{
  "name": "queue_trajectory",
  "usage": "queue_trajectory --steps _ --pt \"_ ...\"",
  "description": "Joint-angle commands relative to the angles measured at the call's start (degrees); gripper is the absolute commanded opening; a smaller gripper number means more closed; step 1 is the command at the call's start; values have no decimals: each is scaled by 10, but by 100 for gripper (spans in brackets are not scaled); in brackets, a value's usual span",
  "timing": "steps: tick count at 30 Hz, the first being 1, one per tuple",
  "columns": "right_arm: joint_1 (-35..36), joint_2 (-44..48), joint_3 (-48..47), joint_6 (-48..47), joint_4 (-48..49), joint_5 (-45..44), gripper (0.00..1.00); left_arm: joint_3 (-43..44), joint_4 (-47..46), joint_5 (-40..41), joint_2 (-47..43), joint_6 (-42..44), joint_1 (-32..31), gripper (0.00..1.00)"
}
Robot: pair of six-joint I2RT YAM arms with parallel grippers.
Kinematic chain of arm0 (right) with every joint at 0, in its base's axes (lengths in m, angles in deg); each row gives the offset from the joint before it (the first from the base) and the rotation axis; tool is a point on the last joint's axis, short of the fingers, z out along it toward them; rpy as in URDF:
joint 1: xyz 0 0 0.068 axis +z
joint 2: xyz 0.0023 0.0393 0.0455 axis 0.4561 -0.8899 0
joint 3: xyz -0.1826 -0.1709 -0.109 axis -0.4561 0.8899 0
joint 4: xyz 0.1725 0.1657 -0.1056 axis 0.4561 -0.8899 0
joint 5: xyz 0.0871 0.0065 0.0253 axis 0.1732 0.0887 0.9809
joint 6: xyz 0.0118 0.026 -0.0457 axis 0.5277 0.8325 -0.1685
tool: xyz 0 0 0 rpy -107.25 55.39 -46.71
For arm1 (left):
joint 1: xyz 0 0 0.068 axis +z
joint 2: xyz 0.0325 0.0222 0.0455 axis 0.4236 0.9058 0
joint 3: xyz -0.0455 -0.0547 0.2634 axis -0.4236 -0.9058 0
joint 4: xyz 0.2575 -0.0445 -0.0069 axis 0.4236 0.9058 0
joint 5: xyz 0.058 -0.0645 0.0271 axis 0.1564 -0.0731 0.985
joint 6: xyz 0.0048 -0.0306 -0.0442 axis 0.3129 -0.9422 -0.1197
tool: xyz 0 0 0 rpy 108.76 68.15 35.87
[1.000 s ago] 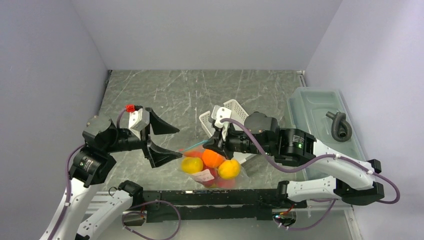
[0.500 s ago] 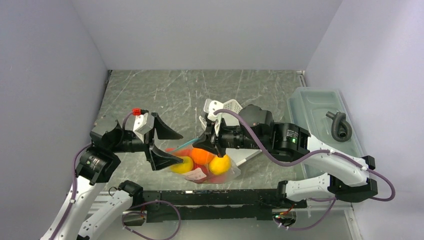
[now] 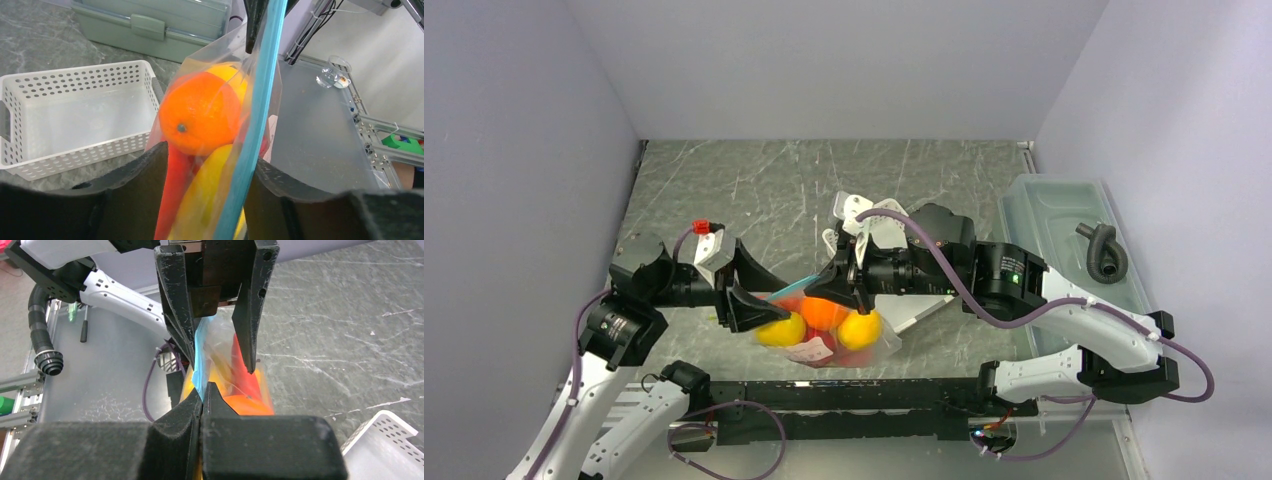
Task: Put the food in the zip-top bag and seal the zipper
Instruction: Place the zipper food storage bag at the center of the board.
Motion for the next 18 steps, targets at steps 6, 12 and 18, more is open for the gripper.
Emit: queue_trajectory --steps 6,12,18 --pt "-2 21 -15 14 59 15 0 14 0 -22 20 16 1 0" --pt "-4 34 -7 12 59 -6 0 15 -10 -20 12 10 1 0" --pt "-4 44 4 15 55 -54 4 23 -14 -2 12 5 1 0"
